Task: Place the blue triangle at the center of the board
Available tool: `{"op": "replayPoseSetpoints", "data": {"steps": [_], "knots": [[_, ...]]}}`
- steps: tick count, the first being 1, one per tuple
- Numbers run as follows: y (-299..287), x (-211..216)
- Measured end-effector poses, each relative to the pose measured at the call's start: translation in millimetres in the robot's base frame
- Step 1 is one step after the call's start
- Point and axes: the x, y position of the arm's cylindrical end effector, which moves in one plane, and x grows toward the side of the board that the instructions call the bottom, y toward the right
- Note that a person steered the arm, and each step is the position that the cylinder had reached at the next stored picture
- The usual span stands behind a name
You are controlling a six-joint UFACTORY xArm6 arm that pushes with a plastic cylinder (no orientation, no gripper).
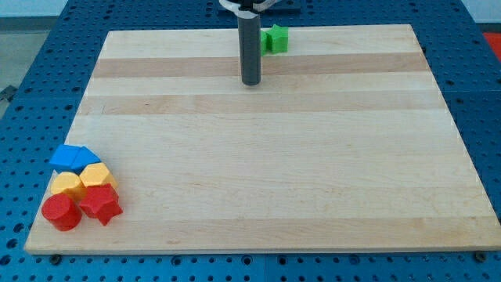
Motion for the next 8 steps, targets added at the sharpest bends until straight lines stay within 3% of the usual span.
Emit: {"op": "replayPoseSetpoints", "data": {"steps": [1,3,4,5,6,7,8], "knots": [[0,0],[18,76],[-10,101],[-78,73],[-179,33],[-288,20],[-288,78]]}}
